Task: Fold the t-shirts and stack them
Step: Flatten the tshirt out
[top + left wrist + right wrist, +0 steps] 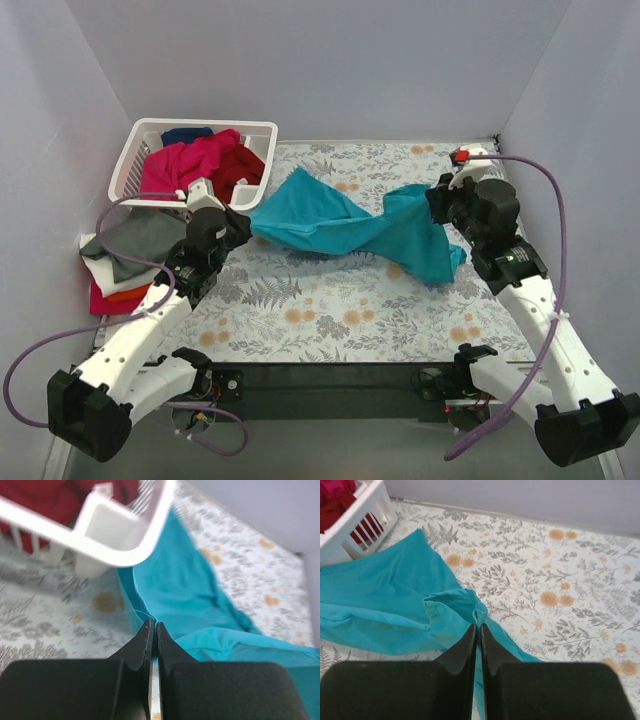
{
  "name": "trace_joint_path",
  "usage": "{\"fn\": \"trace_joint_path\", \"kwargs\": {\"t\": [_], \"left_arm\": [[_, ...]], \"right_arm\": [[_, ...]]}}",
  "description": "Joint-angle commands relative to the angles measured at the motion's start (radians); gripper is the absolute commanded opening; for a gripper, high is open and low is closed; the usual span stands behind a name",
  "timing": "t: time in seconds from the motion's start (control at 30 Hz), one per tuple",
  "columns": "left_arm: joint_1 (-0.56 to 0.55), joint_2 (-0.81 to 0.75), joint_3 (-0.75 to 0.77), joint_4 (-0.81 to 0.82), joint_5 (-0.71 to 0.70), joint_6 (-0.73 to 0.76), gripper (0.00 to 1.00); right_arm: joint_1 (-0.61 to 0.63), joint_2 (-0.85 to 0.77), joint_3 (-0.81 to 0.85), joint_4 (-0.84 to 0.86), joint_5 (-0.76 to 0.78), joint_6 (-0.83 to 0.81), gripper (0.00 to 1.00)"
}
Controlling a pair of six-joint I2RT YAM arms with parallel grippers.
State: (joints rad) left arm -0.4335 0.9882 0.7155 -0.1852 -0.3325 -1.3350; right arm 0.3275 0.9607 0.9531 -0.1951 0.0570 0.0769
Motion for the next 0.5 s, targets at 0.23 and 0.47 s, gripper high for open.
{"fn": "trace_joint_path", "kwargs": {"t": [0.23,0.47], "left_arm": [[0.001,-0.186,0.379,-0.198,0.242,0.132,0.00],[0.001,-0.218,0.590,-0.263,0.384,0.154,0.00]], "right_arm": [[-0.001,-0.184,0.396,-0.203,-0.046,-0.075,0.01],[0.001,-0.211,0.696,-0.326,-0.104,-0.118,0.01]]}}
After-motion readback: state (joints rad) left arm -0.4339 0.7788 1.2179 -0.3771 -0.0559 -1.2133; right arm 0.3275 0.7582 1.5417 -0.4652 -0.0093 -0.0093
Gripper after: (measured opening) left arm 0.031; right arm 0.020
